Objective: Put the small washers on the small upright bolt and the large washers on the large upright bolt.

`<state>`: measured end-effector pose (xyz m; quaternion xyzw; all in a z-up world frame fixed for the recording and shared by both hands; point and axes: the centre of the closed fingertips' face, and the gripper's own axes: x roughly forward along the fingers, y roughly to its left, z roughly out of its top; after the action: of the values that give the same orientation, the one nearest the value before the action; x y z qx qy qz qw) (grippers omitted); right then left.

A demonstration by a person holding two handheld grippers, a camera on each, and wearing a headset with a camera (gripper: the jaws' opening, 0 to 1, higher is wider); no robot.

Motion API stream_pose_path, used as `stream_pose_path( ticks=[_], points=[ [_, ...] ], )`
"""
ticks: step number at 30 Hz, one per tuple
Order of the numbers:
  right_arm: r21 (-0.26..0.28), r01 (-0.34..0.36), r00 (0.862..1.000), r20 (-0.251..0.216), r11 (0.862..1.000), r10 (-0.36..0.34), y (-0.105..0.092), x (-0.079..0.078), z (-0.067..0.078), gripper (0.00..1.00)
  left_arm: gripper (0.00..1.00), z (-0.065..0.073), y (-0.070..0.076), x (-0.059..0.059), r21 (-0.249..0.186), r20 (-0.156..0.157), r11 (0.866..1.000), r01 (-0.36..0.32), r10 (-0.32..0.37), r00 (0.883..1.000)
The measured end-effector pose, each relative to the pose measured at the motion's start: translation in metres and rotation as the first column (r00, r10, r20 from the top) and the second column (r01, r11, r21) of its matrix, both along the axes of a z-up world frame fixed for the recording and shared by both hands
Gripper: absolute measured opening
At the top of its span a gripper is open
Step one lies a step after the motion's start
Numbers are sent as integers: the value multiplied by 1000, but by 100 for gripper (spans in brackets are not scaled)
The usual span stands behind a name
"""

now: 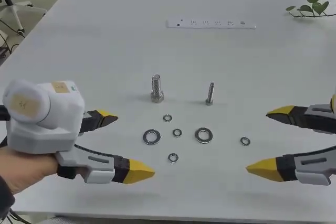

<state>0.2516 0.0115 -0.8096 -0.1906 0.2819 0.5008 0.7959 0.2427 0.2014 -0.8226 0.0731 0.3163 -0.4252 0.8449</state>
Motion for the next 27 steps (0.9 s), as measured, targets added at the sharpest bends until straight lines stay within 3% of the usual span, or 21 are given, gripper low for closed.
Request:
stream_pose_path(
  ticks=[13,27],
  points=[
    [-36,-13,1000,0,999,13,-2,9,2,67,88,-1,0,1,-1,-4,1000,2,-2,1000],
    [-141,-35,998,-47,989,28,-5,13,-6,49,87,-1,0,0,-3,-7,1000,4,-4,1000]
  ],
)
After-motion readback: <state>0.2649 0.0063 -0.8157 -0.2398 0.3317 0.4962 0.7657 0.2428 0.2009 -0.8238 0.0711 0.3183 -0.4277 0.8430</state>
